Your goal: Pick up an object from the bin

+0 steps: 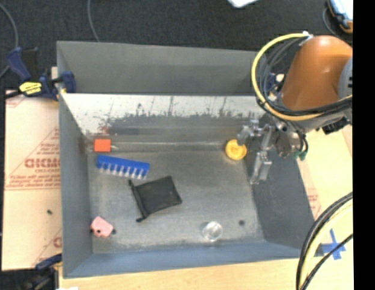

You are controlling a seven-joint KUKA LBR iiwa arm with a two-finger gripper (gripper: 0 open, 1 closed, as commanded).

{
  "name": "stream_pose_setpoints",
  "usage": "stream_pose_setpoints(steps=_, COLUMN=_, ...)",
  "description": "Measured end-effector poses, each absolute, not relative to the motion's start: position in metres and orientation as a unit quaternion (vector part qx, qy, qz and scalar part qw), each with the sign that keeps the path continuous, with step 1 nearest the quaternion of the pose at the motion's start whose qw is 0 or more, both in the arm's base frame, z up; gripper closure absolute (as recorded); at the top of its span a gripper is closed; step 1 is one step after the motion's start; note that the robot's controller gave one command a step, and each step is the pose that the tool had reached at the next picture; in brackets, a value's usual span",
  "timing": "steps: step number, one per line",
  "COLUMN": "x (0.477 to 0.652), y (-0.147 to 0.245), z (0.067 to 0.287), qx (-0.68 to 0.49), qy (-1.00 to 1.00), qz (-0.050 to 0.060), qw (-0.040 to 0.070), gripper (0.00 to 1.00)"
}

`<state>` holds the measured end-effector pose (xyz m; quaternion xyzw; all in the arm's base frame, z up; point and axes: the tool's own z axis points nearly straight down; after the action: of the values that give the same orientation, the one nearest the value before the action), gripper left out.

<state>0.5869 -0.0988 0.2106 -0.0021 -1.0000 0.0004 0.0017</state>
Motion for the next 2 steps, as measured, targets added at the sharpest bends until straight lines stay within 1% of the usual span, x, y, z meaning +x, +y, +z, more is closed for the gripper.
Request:
stream_pose_setpoints(steps=1, x=0.588, y=-0.098, z=0.216, qx=0.000, qy=-1.000, qz=0.001, qw=-0.002, gripper=0.00)
stream_pose_setpoints(steps=2, x=0.641, y=-0.065, z=0.176, qx=0.073, qy=-0.997, qz=0.001, qw=-0.002, gripper=0.00)
